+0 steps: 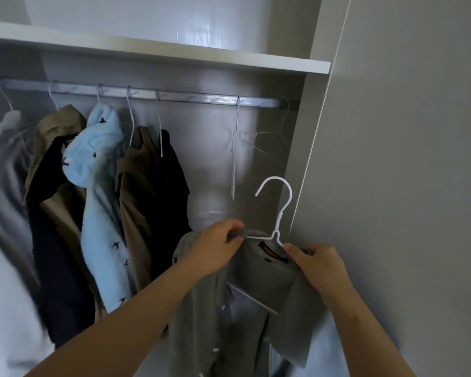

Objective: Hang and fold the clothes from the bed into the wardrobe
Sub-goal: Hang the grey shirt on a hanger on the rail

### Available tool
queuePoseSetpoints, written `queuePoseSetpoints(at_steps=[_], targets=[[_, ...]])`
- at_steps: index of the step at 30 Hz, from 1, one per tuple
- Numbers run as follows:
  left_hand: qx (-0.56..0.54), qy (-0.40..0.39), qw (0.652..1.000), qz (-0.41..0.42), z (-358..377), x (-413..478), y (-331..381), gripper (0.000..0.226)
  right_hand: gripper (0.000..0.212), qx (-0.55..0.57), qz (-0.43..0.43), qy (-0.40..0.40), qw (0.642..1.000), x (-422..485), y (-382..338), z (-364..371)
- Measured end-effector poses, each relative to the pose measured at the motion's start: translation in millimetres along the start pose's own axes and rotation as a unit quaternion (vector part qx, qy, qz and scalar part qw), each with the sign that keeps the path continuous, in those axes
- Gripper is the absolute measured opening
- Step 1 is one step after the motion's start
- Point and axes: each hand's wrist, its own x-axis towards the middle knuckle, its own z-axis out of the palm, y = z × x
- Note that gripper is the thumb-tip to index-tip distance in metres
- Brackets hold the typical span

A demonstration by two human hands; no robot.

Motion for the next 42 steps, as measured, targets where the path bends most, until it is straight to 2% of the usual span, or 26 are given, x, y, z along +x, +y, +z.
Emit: queuePoseSetpoints(at_steps=[3,7,11,15,18,20,23,26,34,36,38,42], targets=[[-0.024,0.014,0.999,-0.037,7,8,0,0.025,0.048,0.104,0.03,-0.015,0.994,5,5,1],[-0.024,0.044,0.996,-0.073,4,14,-12,0.024,0.029,0.253,0.082,-0.037,0.963,7,-3,9],[-0.022,0.056,0.994,-0.096,-10,23,-28,0.025,0.027,0.332,0.13,-0.093,0.93,9,-21,27],[-0.008,0.089,0.99,-0.11,-30,41,-42,0.024,0.023,0.363,0.187,-0.133,0.903,21,-42,52],[0.045,0.106,0.988,-0.101,-45,62,-57,0.028,0.022,0.362,0.195,-0.124,0.903,40,-59,68],[0.122,0.103,0.984,-0.076,-54,81,-69,0.03,0.02,0.365,0.193,-0.124,0.902,56,-73,78],[0.252,0.109,0.96,-0.061,-65,111,-88,0.032,0.017,0.374,0.19,-0.122,0.9,81,-94,94],[0.291,0.146,0.945,-0.041,-77,143,-103,0.03,0.013,0.379,0.183,-0.106,0.901,107,-111,108],[0.268,0.147,0.952,-0.025,-116,210,-135,0.033,0.03,0.398,0.172,-0.066,0.899,172,-170,139],[0.235,0.147,0.96,-0.029,-127,222,-143,0.034,0.028,0.401,0.148,-0.051,0.903,188,-191,146],[0.19,0.142,0.971,-0.04,-135,231,-150,0.035,0.016,0.398,0.12,-0.039,0.908,202,-212,149],[0.101,0.115,0.987,-0.048,-145,239,-164,0.038,0.024,0.422,0.077,-0.018,0.903,229,-255,157]])
